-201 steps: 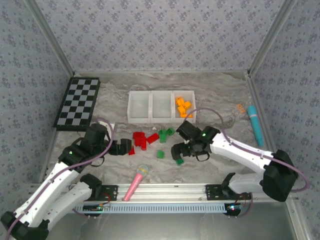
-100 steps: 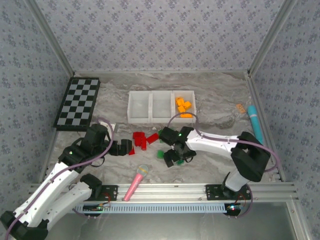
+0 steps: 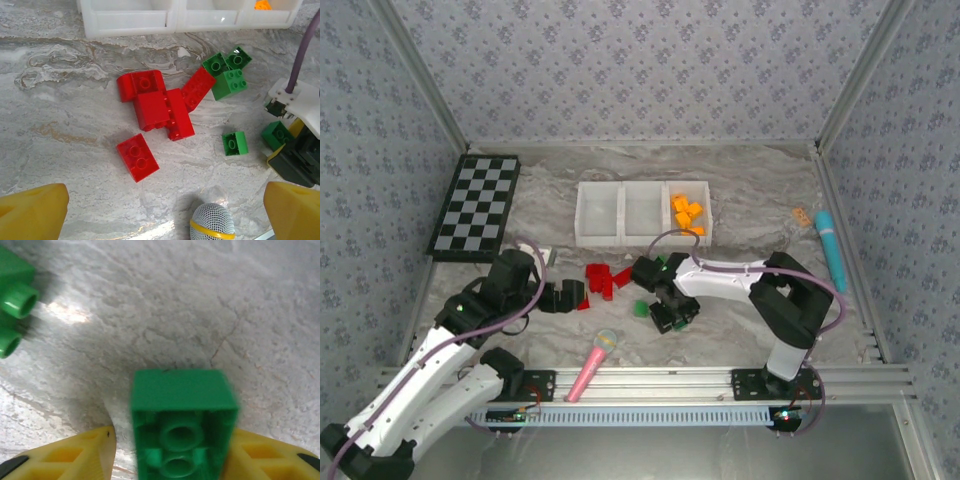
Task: Sort the legos into containers by color
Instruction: Pick up the lego from the bottom-center of the table, then place the lego in the container.
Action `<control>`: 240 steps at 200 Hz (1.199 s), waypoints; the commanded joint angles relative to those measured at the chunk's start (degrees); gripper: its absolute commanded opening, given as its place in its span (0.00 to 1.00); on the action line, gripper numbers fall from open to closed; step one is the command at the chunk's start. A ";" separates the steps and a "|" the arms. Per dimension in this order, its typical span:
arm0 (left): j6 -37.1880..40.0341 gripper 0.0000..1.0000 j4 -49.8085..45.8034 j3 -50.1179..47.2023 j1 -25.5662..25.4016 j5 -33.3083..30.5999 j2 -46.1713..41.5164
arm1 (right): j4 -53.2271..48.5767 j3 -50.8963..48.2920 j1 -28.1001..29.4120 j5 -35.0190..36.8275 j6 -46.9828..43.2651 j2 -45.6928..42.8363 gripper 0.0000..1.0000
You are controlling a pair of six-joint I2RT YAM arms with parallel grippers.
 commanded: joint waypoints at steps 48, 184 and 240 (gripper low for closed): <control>1.04 1.00 1.34 0.05 -3.44 -0.10 -2.11 | -2.56 3.73 -1.02 -1.95 -1.86 -0.58 0.31; 3.20 1.00 4.16 -1.76 -7.24 5.68 -5.73 | -2.10 40.87 -15.89 -4.96 -4.28 10.36 0.26; 4.92 1.00 9.75 -5.64 -10.16 4.69 -15.84 | -5.24 54.71 -20.04 -4.81 -7.19 24.97 0.32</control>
